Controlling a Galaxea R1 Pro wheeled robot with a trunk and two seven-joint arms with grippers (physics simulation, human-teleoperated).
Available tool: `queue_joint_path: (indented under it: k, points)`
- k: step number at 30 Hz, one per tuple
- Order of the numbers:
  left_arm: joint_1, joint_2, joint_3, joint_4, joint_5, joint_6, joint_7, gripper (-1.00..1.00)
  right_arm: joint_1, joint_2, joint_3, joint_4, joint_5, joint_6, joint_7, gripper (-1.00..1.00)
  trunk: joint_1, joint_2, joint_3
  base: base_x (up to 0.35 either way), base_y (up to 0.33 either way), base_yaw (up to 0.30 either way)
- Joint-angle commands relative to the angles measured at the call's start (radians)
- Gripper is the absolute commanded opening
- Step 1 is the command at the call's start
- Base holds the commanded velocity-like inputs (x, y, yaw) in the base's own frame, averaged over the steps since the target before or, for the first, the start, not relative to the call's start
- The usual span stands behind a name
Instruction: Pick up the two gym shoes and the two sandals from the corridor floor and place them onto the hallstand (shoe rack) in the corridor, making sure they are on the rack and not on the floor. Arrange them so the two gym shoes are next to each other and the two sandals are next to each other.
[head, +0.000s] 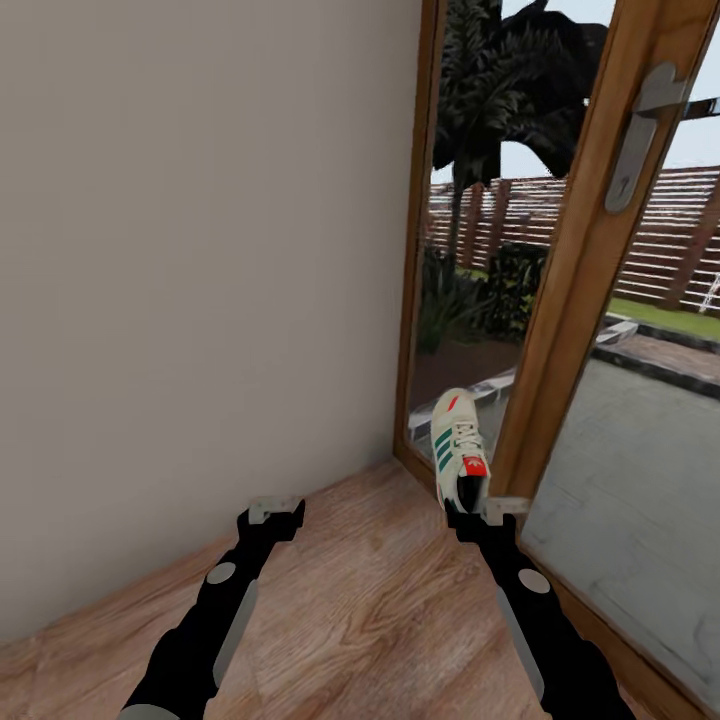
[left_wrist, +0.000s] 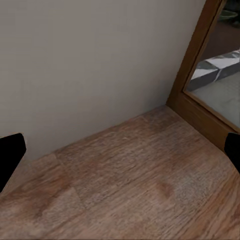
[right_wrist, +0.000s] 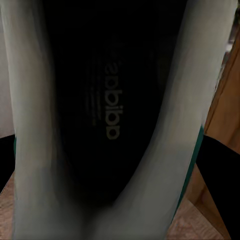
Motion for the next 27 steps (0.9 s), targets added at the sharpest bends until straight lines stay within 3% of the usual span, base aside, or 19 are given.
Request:
queue_joint_path:
  k: [1,27]
  points:
    - [0.000,0.000,-0.001,-0.001,0.005,0.006,0.000,1.00,0.000,0.000,-0.001,-0.002,0.000,0.006,0.002,-1.00,0.000,0.000,-0.001,0.091,-0.080,0.291]
    - [0.000,0.000,-0.001,-0.001,0.005,0.005,0.000,1.00,0.000,0.000,-0.001,-0.002,0.000,0.006,0.002,-1.00,0.000,0.000,-0.001,0.006,-0.005,0.291]
